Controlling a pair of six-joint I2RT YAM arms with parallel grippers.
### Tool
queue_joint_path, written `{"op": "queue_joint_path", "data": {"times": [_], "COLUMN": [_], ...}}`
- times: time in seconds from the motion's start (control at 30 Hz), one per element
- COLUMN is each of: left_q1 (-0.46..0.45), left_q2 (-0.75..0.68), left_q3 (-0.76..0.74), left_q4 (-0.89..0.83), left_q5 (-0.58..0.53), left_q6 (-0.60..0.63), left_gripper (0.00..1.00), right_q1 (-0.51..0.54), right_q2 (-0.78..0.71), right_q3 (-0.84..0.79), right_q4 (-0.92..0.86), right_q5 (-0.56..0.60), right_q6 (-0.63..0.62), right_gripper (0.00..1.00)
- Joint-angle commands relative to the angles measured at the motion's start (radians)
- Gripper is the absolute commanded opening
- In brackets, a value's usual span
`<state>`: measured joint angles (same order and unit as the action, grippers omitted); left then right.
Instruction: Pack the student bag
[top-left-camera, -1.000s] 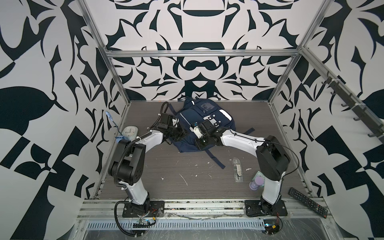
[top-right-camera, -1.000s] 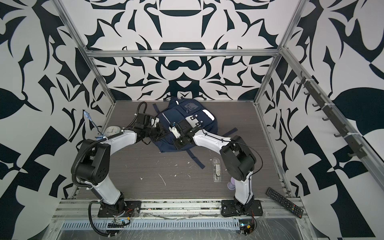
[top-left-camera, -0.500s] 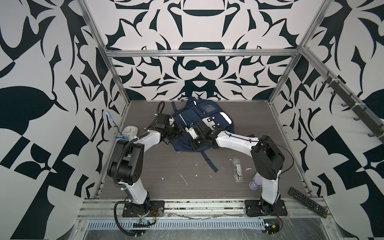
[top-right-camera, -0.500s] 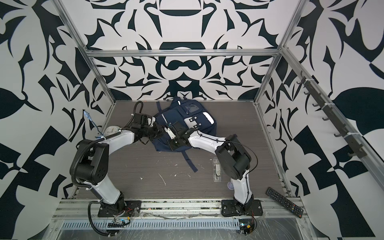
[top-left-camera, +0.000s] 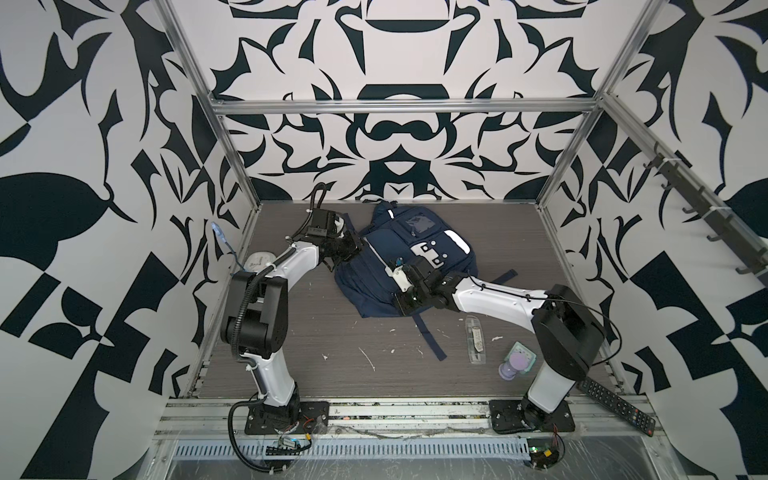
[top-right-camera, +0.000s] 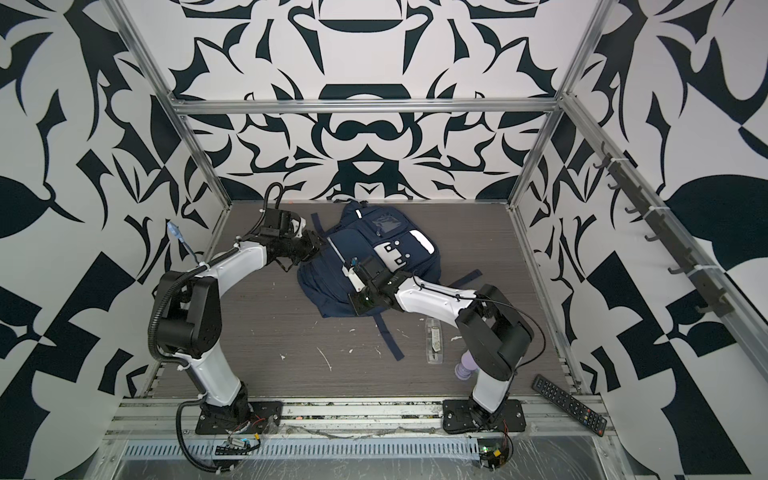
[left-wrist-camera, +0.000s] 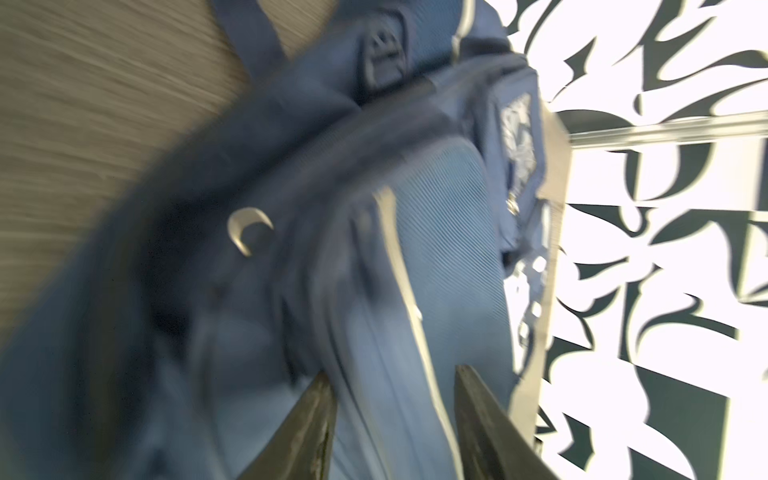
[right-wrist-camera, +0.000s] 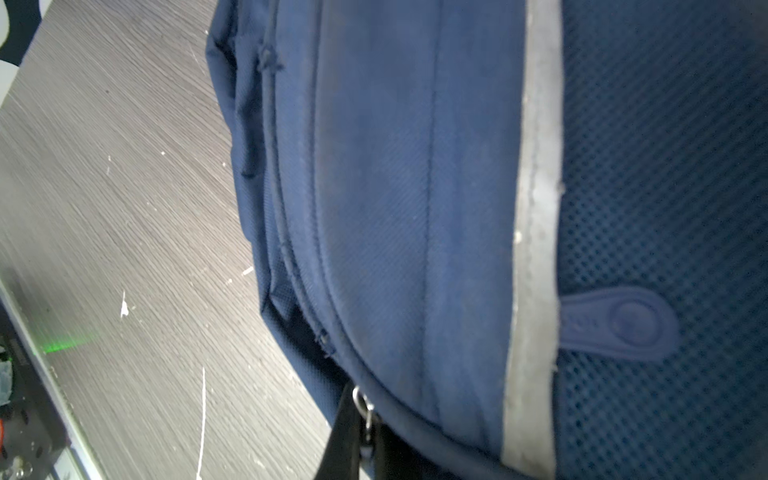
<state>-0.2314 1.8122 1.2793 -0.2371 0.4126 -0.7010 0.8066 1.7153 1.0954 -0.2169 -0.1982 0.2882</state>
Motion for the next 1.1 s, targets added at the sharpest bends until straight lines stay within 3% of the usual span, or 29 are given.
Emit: {"op": "queue_joint_path", "data": {"times": [0.0,0.3,0.47,0.57,0.8,0.97,1.07], "left_q1": [0.001,0.0,0.001,0.014,0.101,0.079,0.047], "left_q2": [0.032,0.109,0.102,0.075,-0.11,-0.193,-0.226], "left_q3": [0.047,0.054,0.035,-0.009,-0.381,-0.547,-0.571], "left_q4": [-0.071,-0.024,-0.005,0.03,0.366,0.516,0.549], "left_q5": [-0.068,0.0,0.02,0.024,-0.013,-0.042,-0.058], "left_q6": [0.08,0.068,0.066,0.047,-0.194,-0.33,-0.361], "left_gripper": [0.49,0.37,0.1,0.0,0.0,0.0,0.0], "right_q1": [-0.003,-0.038,-0.062,-0.071,-0.08,-0.079,-0.074], "right_q2": [-0.056,-0.072,-0.059,-0.052,-0.037,0.0,0.028], "right_q3": [-0.03,-0.038,-0.024,-0.003,0.073,0.144,0.185], "right_q4": [-0.035,-0.037,-0.041,-0.058,-0.125,-0.187,-0.214], "right_q5": [-0.009,-0.011,-0.019,-0.02,-0.026,-0.04,-0.062], "right_q6": [0.01,0.006,0.005,-0.009,-0.054,-0.072,-0.056], "right_gripper": [0.0,0.0,0.0,0.0,0.0,0.0,0.0]}}
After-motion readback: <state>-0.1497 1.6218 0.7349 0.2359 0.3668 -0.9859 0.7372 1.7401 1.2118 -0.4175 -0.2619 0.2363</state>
